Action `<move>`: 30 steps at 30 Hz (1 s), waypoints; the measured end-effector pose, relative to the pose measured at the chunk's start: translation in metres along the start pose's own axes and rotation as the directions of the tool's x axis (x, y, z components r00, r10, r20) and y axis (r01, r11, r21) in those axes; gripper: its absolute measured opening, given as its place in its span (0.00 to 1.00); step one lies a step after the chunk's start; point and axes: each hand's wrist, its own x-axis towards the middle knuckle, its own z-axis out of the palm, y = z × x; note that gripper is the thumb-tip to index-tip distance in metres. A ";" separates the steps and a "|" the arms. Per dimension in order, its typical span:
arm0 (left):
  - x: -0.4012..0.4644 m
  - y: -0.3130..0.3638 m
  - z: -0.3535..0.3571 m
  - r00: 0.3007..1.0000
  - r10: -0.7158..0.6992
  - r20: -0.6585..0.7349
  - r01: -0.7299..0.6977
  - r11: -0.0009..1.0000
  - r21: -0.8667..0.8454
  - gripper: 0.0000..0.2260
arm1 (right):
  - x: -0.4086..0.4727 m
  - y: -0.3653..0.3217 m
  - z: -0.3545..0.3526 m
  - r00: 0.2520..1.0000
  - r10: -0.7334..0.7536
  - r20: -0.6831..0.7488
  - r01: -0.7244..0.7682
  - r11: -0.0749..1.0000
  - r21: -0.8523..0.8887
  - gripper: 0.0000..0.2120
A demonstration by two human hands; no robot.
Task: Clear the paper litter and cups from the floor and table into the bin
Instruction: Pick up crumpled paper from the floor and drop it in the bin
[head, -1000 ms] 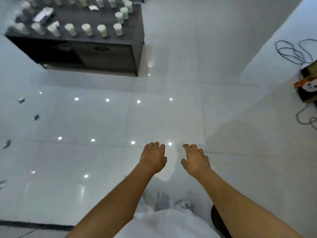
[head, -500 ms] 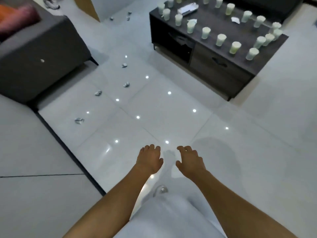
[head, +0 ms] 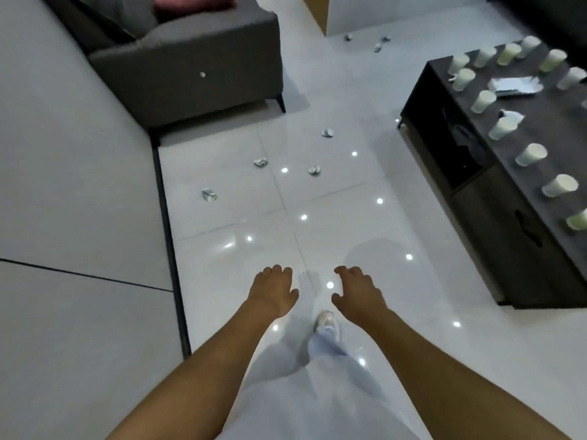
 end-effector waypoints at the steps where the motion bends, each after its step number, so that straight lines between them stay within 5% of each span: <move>1: 0.008 -0.002 -0.008 1.000 -0.021 -0.011 0.021 0.999 -0.033 0.21 | 0.014 -0.002 -0.011 1.000 -0.018 0.007 0.018 1.000 -0.023 0.26; 10: 0.058 -0.082 -0.058 0.968 -0.253 -0.004 0.246 0.944 -0.218 0.20 | 0.122 -0.082 -0.061 0.978 -0.153 0.141 0.178 0.966 -0.185 0.26; 30: 0.214 -0.362 -0.221 0.913 -0.406 0.044 0.400 0.869 -0.291 0.20 | 0.372 -0.390 -0.105 0.928 -0.269 0.258 0.322 0.928 -0.190 0.28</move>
